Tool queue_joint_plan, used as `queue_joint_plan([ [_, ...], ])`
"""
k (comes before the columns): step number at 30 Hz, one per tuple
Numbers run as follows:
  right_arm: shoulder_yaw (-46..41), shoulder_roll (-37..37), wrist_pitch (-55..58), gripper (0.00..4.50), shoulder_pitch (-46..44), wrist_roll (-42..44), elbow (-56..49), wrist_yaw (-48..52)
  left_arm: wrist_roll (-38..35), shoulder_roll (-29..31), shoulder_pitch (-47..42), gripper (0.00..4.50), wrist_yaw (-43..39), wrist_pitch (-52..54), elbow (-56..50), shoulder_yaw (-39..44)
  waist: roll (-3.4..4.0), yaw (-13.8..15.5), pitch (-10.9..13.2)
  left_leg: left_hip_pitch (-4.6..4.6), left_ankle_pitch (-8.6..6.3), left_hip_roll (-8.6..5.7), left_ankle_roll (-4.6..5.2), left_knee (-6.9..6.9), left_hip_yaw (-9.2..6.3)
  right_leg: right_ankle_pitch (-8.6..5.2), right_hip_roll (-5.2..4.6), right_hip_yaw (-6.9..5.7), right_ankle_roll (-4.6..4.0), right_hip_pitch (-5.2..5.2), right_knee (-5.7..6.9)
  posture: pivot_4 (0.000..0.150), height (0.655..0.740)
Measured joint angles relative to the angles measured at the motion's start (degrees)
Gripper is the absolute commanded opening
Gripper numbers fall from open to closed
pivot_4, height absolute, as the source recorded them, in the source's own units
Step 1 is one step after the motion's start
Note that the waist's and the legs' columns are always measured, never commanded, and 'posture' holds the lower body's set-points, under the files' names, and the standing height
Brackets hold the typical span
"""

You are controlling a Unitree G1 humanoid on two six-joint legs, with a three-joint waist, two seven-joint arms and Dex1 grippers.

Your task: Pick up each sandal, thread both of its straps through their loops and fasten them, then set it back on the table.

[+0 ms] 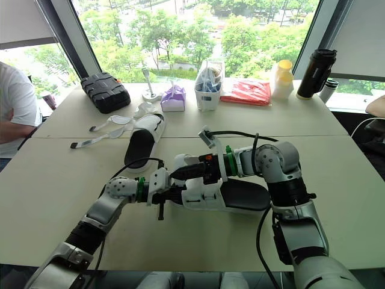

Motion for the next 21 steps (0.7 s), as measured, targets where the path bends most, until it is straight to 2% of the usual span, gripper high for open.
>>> queue_joint_plan([
  [12, 6.85, -4.03, -6.34, 0.05, 4.44, -2.83, -2.96, 1.82, 0.04, -0.12, -0.37, 0.00, 0.00, -0.03, 0.42, -0.11, -0.02, 0.01, -0.03, 0.03, 0.01, -0.01, -0.01, 0.03, 0.00, -0.01, 0.00, -0.01, 0.04, 0.06, 0.02, 0.150, 0.7400],
  [21, 8.77, -6.21, -12.46, 0.05, 5.48, -4.48, -3.20, 2.89, 0.04, -0.19, -0.47, 0.00, 0.05, -0.03, 0.73, -0.14, -0.07, -0.01, -0.06, 0.07, 0.01, -0.01, -0.01, 0.08, 0.00, 0.01, 0.00, -0.01, 0.09, 0.14, 0.02, 0.150, 0.7400],
])
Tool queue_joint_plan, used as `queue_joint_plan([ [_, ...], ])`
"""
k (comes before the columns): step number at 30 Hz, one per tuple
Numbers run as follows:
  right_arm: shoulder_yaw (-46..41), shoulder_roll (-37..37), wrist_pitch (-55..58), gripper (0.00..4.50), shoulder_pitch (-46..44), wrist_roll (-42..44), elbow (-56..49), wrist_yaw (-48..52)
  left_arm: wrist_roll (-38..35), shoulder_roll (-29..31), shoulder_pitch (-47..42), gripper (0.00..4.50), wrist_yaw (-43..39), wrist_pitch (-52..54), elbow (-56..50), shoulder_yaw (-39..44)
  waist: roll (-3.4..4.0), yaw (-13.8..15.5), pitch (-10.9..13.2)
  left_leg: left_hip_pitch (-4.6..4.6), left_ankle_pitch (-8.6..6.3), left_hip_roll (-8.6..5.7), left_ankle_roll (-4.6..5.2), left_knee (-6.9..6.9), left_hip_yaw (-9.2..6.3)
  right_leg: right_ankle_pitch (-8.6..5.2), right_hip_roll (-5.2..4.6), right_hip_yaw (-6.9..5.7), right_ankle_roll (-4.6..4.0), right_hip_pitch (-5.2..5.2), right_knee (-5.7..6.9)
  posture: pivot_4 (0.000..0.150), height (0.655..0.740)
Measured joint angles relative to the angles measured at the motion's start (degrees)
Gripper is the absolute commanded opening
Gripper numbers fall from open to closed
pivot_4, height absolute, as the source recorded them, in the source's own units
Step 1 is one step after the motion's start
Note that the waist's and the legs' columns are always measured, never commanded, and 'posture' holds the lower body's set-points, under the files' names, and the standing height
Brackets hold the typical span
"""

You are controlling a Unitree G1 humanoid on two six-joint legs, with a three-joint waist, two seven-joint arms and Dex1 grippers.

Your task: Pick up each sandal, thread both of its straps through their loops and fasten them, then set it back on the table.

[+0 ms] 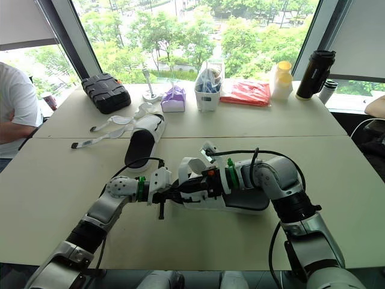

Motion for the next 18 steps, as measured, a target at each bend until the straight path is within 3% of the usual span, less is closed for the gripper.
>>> queue_joint_plan([
  [5, 0.04, -3.41, -1.90, 0.05, 0.23, -2.84, 1.78, 0.23, 0.00, 0.06, 0.17, 0.00, -0.05, -0.12, -0.23, 0.00, -0.02, 0.02, -0.02, -0.05, 0.00, 0.00, 0.00, -0.04, 0.00, -0.02, 0.00, 0.00, 0.03, 0.00, -0.01, 0.150, 0.7400],
  [18, -1.30, -2.73, -0.47, 0.05, 1.86, -3.70, -1.81, -0.86, 0.00, 0.07, 0.14, 0.00, -0.20, -0.33, -0.23, -0.07, -0.02, 0.06, -0.02, -0.08, -0.01, 0.00, 0.02, -0.05, -0.01, -0.05, -0.01, 0.01, 0.07, 0.02, -0.04, 0.150, 0.7400],
])
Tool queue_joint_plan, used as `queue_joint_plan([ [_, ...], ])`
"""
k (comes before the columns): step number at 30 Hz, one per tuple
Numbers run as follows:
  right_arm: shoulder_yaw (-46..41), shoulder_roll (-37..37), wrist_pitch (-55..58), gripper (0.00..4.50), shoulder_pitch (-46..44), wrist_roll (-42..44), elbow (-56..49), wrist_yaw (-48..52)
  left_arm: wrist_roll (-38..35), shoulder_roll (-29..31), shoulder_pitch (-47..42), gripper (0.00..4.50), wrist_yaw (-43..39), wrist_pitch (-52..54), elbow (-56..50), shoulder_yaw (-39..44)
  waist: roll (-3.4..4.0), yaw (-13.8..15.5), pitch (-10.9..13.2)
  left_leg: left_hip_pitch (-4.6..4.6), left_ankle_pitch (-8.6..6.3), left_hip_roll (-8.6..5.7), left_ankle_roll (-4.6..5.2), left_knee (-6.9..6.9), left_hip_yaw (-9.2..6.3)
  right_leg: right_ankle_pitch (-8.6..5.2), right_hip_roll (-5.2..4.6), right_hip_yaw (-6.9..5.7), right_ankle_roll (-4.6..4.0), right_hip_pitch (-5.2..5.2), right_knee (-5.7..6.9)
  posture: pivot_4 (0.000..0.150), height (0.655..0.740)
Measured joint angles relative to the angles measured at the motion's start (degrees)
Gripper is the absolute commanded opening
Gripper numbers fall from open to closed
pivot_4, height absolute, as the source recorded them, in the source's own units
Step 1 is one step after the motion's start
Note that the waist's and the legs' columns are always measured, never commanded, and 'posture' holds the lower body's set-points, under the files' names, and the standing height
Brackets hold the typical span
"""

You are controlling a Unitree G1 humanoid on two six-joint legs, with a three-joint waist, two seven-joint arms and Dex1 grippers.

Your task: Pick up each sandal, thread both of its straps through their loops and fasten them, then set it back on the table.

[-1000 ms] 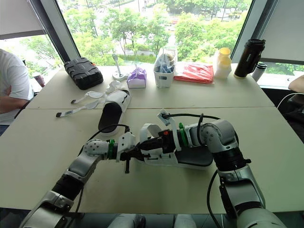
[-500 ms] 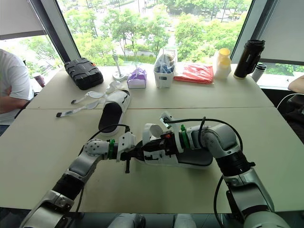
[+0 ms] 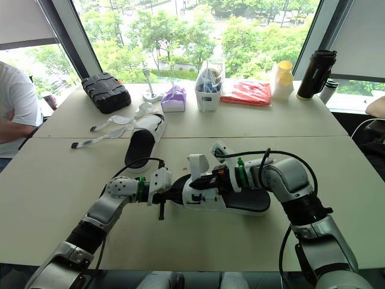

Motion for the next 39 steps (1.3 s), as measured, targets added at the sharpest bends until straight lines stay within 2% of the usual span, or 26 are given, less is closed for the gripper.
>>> queue_joint_plan([
  [11, -4.63, 3.50, 9.00, 0.05, -0.62, 4.50, -2.58, -3.22, 0.00, 0.06, -0.04, 0.00, -0.01, -0.61, 0.26, 0.01, 0.00, -0.02, 0.00, -0.02, 0.00, 0.01, 0.00, -0.01, 0.00, 0.00, 0.00, 0.00, 0.00, -0.04, 0.01, 0.150, 0.7400],
  [24, -4.72, 3.89, 9.44, 0.05, -0.07, 4.88, -3.54, -4.62, 0.00, 0.00, -0.31, 0.00, -0.16, -1.03, 0.86, 0.00, 0.00, -0.03, 0.00, 0.00, 0.00, 0.01, 0.00, -0.01, 0.00, 0.00, 0.00, -0.01, 0.00, -0.03, 0.02, 0.150, 0.7400],
  [30, -2.69, 3.93, 4.22, 0.05, 1.13, 2.13, -3.80, -5.25, 0.00, 0.05, -0.32, 0.00, -0.12, -1.03, 1.00, 0.01, 0.01, -0.14, -0.01, 0.07, 0.00, 0.01, 0.00, -0.01, 0.01, -0.01, 0.00, -0.01, 0.03, -0.02, 0.02, 0.150, 0.7400],
  [39, 3.21, -0.78, -6.26, 0.05, 3.55, -2.99, -8.33, -2.37, 0.00, -0.06, -0.34, 0.00, -0.12, -1.05, 1.02, -0.28, -0.10, 0.00, -0.12, 0.08, -0.01, 0.00, 0.01, -0.01, -0.02, -0.15, 0.00, -0.01, 0.23, -0.02, -0.01, 0.150, 0.7400],
])
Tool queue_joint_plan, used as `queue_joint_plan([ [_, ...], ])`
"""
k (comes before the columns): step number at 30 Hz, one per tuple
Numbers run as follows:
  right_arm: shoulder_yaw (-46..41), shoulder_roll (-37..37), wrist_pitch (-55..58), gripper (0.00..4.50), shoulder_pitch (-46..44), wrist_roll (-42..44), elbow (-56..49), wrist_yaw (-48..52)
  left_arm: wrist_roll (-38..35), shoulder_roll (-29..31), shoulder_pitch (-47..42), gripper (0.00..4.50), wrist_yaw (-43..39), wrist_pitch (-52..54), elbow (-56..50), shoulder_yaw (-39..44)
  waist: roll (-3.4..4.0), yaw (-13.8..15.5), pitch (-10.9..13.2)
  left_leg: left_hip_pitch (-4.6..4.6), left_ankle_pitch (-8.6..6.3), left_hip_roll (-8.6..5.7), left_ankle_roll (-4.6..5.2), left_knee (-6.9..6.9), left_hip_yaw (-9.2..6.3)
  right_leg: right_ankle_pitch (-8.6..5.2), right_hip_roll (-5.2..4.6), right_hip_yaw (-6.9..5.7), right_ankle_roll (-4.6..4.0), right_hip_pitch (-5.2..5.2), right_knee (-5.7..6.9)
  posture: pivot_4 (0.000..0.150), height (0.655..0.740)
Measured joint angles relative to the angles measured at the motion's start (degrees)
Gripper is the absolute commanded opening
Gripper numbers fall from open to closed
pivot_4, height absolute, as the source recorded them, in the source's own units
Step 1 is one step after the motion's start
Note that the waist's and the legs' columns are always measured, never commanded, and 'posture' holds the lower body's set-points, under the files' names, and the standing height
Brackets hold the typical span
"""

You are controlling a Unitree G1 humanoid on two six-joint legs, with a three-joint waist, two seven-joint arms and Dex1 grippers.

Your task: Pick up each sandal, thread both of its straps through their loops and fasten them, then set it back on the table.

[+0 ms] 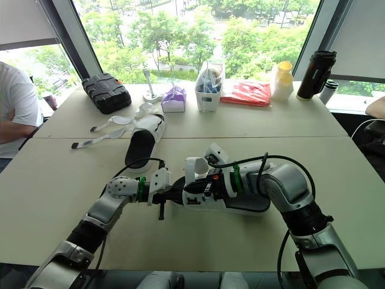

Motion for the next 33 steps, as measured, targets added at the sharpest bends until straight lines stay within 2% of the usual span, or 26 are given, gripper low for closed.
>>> queue_joint_plan([
  [10, 2.39, -0.72, -7.47, 0.05, 0.87, -5.70, 1.93, 1.68, 0.00, -0.01, -0.02, 0.00, 0.25, 0.00, 0.16, -0.01, -0.04, -0.04, -0.04, 0.01, 0.00, 0.00, 0.00, 0.00, -0.01, -0.01, 0.00, 0.00, 0.01, 0.02, 0.00, 0.150, 0.7400],
  [24, 2.55, -3.43, -3.91, 0.05, 1.37, -4.17, -3.99, 4.87, 0.00, -0.17, -0.05, 0.00, 0.02, -0.05, 0.00, -0.15, -0.05, 0.15, -0.03, -0.08, -0.03, -0.04, 0.04, -0.01, -0.05, -0.03, -0.04, 0.00, 0.02, 0.00, -0.05, 0.150, 0.7400],
  [33, 7.53, -5.27, -13.09, 0.05, 2.93, -11.61, -6.11, 5.23, 0.00, -0.05, -0.05, 0.00, 0.14, -0.05, 0.19, -0.14, -0.09, -0.02, -0.07, 0.01, -0.03, -0.03, 0.04, -0.01, -0.04, -0.08, -0.04, 0.00, 0.10, 0.02, -0.05, 0.150, 0.7400],
])
